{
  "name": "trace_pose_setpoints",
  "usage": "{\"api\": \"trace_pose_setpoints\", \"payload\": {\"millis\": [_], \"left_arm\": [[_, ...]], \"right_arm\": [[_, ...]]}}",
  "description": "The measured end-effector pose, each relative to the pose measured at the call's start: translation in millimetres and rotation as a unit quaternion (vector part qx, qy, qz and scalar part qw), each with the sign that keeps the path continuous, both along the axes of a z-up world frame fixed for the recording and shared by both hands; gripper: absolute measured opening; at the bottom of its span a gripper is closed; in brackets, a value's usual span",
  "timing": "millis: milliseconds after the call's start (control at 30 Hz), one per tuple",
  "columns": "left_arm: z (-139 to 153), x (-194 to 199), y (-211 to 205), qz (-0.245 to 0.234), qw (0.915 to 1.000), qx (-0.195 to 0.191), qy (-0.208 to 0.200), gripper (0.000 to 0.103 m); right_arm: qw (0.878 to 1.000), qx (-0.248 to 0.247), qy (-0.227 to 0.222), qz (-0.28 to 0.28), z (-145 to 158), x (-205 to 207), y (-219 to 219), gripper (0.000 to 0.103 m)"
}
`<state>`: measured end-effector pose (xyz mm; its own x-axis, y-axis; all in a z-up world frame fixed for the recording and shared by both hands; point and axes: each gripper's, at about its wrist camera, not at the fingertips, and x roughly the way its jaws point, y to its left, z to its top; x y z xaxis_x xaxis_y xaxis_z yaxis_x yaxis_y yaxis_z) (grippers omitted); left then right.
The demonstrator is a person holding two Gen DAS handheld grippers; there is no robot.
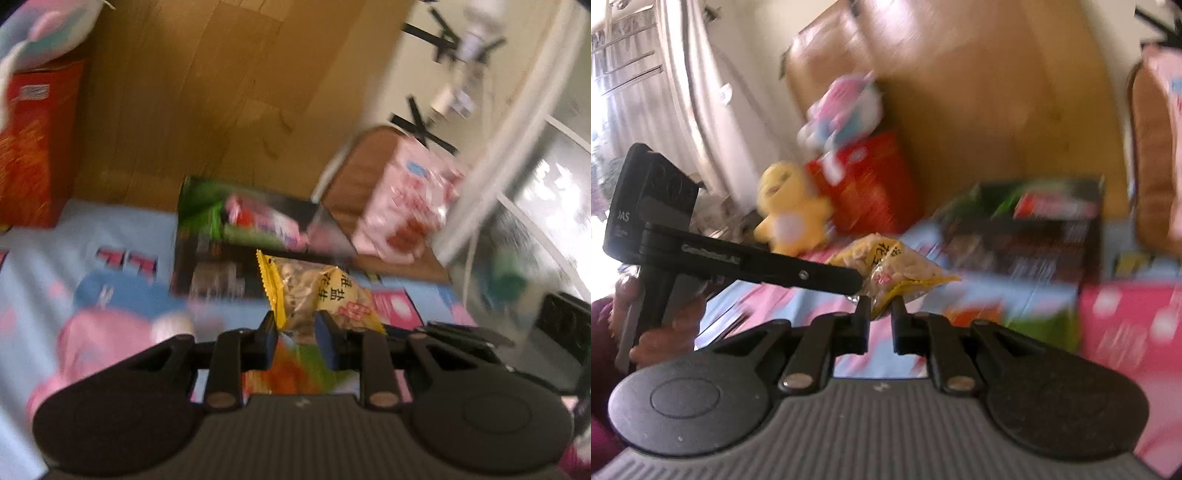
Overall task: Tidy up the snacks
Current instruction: 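Carry the yellow peanut bag into the black tin and open the left tool, then grasp the orange-red spicy snack bag with the left tool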
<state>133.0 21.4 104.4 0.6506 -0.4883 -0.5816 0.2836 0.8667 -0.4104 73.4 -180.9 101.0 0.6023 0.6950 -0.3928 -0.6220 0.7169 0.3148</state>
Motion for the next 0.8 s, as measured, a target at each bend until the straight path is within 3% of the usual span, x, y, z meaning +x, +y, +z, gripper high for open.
{"api": "trace_pose_setpoints", "payload": {"millis": [233,333,400,467,600,733,800], "left_arm": [[-9.3,104.5,-33.8,0.013,0.9991,0.038,-0.012,0.023],[-21.2,126.8,-45.4,0.02,0.9983,0.055,-0.007,0.042],[-27.3,131.1,-51.9,0.03,0.997,0.071,-0.008,0.051],[-26.3,126.4,-47.7,0.039,0.9965,0.073,-0.014,0.051],[-9.7,99.3,-18.8,0.058,0.9976,0.028,-0.025,0.051],[-2.0,46.1,2.4,0.049,0.9982,0.012,-0.032,0.051],[-10.5,19.7,7.7,0.038,0.999,0.011,-0.019,0.051]], "right_arm": [[0.997,-0.019,0.003,-0.071,-7.4,96.9,-7.6,0.014],[0.992,-0.042,-0.016,-0.114,-14.5,115.0,-10.8,0.019],[0.987,-0.061,-0.04,-0.144,-17.3,117.9,-11.4,0.038],[0.983,-0.051,-0.055,-0.166,-20.2,114.7,-19.0,0.044],[0.983,-0.032,-0.05,-0.175,-19.4,102.3,-34.3,0.045],[0.988,-0.021,-0.055,-0.142,-15.3,73.8,-39.5,0.045],[0.994,-0.013,-0.036,-0.106,-20.0,58.4,-41.5,0.045]]}}
